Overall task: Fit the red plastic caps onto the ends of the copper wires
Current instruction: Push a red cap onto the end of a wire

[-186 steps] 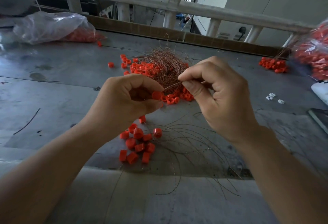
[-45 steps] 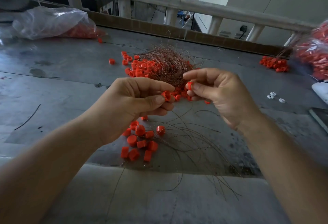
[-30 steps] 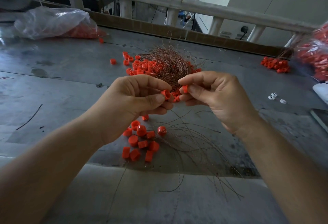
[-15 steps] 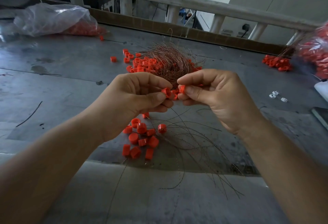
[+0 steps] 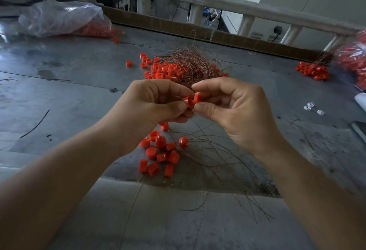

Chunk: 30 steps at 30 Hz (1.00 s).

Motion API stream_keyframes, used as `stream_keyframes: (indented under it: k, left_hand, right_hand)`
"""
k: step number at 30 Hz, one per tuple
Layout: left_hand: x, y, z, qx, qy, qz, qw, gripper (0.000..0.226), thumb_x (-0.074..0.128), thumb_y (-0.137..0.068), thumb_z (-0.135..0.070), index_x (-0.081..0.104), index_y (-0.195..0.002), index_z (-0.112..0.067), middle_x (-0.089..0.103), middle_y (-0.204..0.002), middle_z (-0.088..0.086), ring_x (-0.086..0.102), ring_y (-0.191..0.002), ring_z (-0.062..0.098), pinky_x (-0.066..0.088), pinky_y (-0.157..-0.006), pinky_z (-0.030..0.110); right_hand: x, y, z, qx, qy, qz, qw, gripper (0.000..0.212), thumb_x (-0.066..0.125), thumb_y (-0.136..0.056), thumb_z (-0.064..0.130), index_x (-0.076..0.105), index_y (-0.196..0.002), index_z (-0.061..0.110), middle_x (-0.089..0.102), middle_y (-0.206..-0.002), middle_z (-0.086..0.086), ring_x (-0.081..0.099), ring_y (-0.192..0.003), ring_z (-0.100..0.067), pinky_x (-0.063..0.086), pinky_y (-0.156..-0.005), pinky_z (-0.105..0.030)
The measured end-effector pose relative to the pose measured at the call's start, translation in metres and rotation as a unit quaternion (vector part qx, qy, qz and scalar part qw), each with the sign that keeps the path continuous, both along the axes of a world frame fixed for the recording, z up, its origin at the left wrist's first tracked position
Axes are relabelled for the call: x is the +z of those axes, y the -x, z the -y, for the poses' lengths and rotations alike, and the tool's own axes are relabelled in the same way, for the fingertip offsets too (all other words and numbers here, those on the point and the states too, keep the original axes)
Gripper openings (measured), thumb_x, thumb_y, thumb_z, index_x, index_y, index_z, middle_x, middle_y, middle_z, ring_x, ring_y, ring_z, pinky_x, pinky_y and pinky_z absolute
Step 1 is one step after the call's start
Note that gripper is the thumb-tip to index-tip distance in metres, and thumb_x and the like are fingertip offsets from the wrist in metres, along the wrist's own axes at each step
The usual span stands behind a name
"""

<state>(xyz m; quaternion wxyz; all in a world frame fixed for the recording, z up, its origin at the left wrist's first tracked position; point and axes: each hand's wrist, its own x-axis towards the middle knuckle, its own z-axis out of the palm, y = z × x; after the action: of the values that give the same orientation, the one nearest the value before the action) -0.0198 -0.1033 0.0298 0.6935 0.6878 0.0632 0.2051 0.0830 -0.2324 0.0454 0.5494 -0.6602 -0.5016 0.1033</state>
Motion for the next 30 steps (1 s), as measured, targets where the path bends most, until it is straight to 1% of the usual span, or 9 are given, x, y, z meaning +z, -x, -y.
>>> stream_keyframes:
  k: [3,6,10,14,18,23,27,30]
  left_hand:
    - [0.0004,-0.0012,0.0004,0.014,-0.014,-0.005,1.0,0.022,0.061,-0.062,-0.011,0.066,-0.083,-0.015,0.072,-0.069,0.003,0.069,-0.064,0.012,0.052,-0.059,0.015]
    - [0.0012,-0.0014,0.0021,0.016,-0.005,-0.004,1.0,0.022,0.06,-0.063,-0.008,0.063,-0.084,-0.009,0.071,-0.066,0.003,0.068,-0.061,0.011,0.051,-0.057,0.014]
    - [0.0028,-0.0003,0.0024,0.017,-0.014,-0.005,1.0,0.021,0.06,-0.059,-0.012,0.063,-0.08,-0.011,0.071,-0.065,0.002,0.067,-0.06,0.009,0.051,-0.056,0.013]
    - [0.0027,0.0002,0.0029,0.014,-0.029,-0.009,0.999,0.02,0.059,-0.059,-0.013,0.064,-0.079,-0.014,0.07,-0.064,0.0,0.067,-0.059,0.007,0.05,-0.056,0.012]
    - [0.0025,0.0007,0.0022,0.01,-0.04,-0.01,0.999,0.018,0.06,-0.06,-0.015,0.065,-0.077,-0.017,0.071,-0.065,0.0,0.068,-0.06,0.008,0.051,-0.057,0.013]
    - [0.0013,0.0006,0.0016,0.003,-0.039,-0.012,0.999,0.02,0.06,-0.06,-0.016,0.066,-0.079,-0.015,0.071,-0.065,0.002,0.068,-0.06,0.008,0.051,-0.056,0.013]
    - [0.0,0.0009,-0.0007,0.002,-0.038,-0.016,0.999,0.019,0.061,-0.06,-0.017,0.067,-0.079,-0.016,0.071,-0.066,0.003,0.068,-0.06,0.01,0.051,-0.056,0.014]
    - [-0.0008,0.0014,-0.0003,0.002,-0.068,-0.009,0.998,0.018,0.061,-0.06,-0.019,0.067,-0.078,-0.018,0.071,-0.066,0.001,0.068,-0.061,0.009,0.052,-0.057,0.015]
  right_hand:
    - [-0.0017,0.0008,-0.0006,-0.011,-0.015,0.011,1.0,0.028,0.072,-0.069,-0.001,0.066,-0.083,0.023,0.068,-0.08,0.007,0.067,-0.073,-0.007,0.051,-0.067,-0.016]
    - [-0.0035,0.002,-0.0015,-0.017,-0.011,0.028,0.999,0.03,0.072,-0.069,0.0,0.065,-0.085,0.025,0.067,-0.082,0.009,0.067,-0.074,-0.006,0.051,-0.068,-0.015]
    - [-0.0042,0.0024,-0.003,-0.014,-0.01,0.028,0.999,0.028,0.073,-0.069,0.0,0.065,-0.084,0.023,0.067,-0.08,0.01,0.067,-0.071,-0.005,0.051,-0.067,-0.014]
    - [-0.0032,0.0025,-0.0025,-0.013,-0.007,0.041,0.999,0.028,0.073,-0.069,-0.001,0.065,-0.083,0.023,0.067,-0.079,0.01,0.067,-0.071,-0.005,0.051,-0.067,-0.014]
    - [-0.0024,0.0023,-0.0012,-0.015,0.005,0.045,0.999,0.027,0.073,-0.068,0.0,0.066,-0.082,0.022,0.068,-0.078,0.009,0.068,-0.07,-0.006,0.053,-0.068,-0.017]
    - [-0.0018,0.0023,-0.0001,-0.027,0.009,0.058,0.998,0.026,0.074,-0.068,0.002,0.067,-0.081,0.024,0.067,-0.08,0.012,0.067,-0.073,-0.003,0.053,-0.069,-0.017]
    - [-0.0026,0.002,-0.0007,-0.038,0.006,0.068,0.997,0.026,0.076,-0.067,0.004,0.067,-0.083,0.023,0.067,-0.081,0.011,0.067,-0.075,-0.005,0.054,-0.07,-0.02]
    - [-0.004,0.002,-0.0004,-0.041,0.004,0.068,0.997,0.027,0.076,-0.065,0.005,0.068,-0.086,0.02,0.067,-0.081,0.011,0.067,-0.076,-0.005,0.054,-0.07,-0.02]
